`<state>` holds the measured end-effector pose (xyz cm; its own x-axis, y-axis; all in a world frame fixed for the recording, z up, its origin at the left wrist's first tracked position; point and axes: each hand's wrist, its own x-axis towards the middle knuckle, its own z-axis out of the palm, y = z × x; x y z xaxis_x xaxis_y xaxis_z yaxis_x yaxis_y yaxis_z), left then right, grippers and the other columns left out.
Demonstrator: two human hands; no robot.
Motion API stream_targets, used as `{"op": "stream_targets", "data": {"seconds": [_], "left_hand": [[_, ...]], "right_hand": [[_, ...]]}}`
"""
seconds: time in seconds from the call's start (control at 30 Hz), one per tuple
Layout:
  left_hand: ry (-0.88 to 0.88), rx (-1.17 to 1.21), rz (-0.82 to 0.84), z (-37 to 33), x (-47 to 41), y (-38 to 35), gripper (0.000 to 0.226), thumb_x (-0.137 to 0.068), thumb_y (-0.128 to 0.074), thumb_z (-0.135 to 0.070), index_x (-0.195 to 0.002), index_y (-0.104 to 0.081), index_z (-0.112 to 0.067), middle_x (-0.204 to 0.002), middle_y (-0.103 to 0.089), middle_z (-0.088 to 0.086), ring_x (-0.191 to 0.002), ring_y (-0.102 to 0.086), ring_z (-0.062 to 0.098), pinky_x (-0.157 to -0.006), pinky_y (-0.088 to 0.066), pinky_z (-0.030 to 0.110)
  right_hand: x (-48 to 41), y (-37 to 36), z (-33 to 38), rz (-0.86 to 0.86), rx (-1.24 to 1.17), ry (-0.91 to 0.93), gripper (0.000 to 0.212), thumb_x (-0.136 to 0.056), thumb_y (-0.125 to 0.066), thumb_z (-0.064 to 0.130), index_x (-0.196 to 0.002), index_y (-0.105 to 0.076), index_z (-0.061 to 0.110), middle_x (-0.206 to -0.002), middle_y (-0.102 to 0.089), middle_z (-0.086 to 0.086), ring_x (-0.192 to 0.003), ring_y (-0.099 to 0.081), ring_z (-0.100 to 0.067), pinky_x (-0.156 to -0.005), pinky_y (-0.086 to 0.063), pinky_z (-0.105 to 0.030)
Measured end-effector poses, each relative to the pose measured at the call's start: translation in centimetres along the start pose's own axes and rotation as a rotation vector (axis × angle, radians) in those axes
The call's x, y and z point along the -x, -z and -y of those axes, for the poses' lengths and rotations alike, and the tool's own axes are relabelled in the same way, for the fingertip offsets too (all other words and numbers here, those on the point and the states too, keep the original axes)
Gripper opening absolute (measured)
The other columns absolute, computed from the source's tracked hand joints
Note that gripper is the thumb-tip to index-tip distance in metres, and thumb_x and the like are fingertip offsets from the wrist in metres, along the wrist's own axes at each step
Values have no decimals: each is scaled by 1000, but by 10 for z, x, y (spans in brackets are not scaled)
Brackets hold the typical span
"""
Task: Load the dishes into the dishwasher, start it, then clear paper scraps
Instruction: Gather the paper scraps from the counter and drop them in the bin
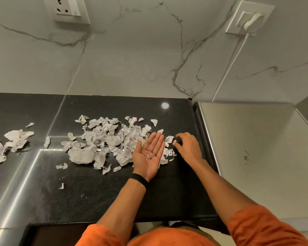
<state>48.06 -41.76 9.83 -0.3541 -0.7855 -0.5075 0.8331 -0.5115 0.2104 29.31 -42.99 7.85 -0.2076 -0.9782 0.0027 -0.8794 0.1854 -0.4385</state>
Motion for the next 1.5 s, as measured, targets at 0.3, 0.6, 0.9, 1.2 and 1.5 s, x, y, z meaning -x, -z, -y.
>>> {"op": "stream_targets", "data": {"seconds": [0.3, 0.6, 0.9, 1.2, 1.5], "left_hand": [[-31, -28, -25, 11, -5, -7, 65, -108, -32, -49, -138, -56, 3, -137, -62, 24, -128, -61, 37, -119, -37, 47], [-66, -12, -65, 16, -8, -7, 61, -108, -35, -47, -137, -58, 2, -137, -62, 24, -128, -60, 37, -118, -38, 47], [-126, -13, -114, 25, -20, -7, 55, -108, -35, -40, -139, -57, 0, -135, -64, 22, -128, -62, 33, -112, -44, 44], [-116, 86, -61, 26, -26, -11, 54, -109, -33, -35, -136, -57, 5, -137, -62, 24, -127, -62, 35, -109, -49, 45], [-173, 154, -86, 16, -11, 0, 54, -108, -36, -36, -135, -58, 6, -137, -61, 25, -128, -60, 38, -113, -44, 48]], "right_hand": [[-3, -12, -12, 30, 60, 97, 25, -99, -64, 29, -121, -68, 17, -114, -61, 0, -110, -57, -18, -93, -52, -34], [7, -10, -21, -21, -148, 14, 11, -96, -68, 25, -102, -75, 20, -94, -66, 7, -84, -63, -8, -80, -55, -28], [38, 18, 28, 44, -537, 202, 10, -91, -75, 28, -101, -76, 27, -91, -66, 16, -87, -63, -5, -76, -51, -19], [23, 31, 33, 43, -616, 289, 14, -87, -79, 28, -101, -77, 27, -93, -69, 15, -88, -65, -8, -77, -52, -19], [-50, -2, -16, 213, -48, 328, 30, -96, -67, 17, -124, -71, 29, -114, -57, 9, -110, -48, -12, -94, -36, -23]]}}
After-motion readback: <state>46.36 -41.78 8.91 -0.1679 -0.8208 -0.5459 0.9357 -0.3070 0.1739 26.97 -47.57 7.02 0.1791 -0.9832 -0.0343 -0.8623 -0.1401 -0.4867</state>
